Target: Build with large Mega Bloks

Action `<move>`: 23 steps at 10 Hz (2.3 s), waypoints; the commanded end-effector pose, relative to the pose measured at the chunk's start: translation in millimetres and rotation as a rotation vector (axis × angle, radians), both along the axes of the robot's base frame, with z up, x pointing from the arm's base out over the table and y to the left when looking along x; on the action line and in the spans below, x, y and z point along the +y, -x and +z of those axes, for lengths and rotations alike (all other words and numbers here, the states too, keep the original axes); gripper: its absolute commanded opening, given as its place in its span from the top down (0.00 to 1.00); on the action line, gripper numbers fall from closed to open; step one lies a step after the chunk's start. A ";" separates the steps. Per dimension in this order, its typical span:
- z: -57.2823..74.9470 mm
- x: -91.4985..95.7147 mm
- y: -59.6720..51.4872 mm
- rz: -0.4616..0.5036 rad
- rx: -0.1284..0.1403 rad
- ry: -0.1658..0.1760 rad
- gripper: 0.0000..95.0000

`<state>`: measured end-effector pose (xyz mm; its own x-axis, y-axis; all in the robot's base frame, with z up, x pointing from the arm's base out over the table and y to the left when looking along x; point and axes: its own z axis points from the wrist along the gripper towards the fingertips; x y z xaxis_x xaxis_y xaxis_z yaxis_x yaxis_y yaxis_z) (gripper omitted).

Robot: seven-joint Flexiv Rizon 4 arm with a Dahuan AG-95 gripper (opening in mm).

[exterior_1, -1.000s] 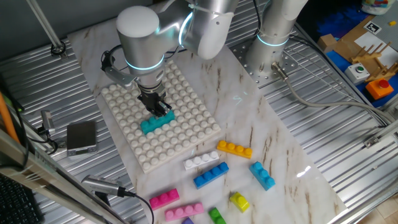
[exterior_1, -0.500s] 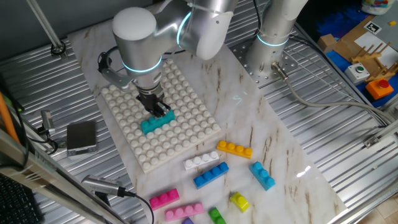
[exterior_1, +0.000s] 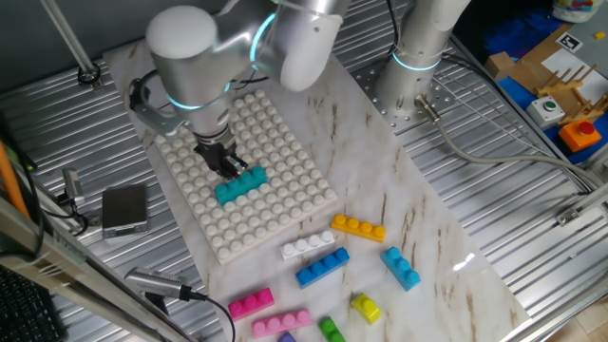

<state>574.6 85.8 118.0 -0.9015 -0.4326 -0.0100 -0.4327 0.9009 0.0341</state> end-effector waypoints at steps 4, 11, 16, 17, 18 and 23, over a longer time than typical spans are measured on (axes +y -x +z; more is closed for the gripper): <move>1.2 -0.6 3.5 0.077 0.015 -0.016 1.00; 1.2 -0.6 3.5 0.107 0.060 -0.020 1.00; -6.6 61.2 0.2 0.022 0.073 -0.022 1.00; -10.8 82.1 3.1 -0.003 0.072 -0.021 1.00; -12.3 91.8 4.9 -0.018 0.072 -0.019 1.00; -15.4 118.3 12.0 -0.038 0.077 -0.013 1.00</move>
<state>563.3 202.9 101.3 -0.9149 -0.4002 0.0536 -0.3958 0.9151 0.0766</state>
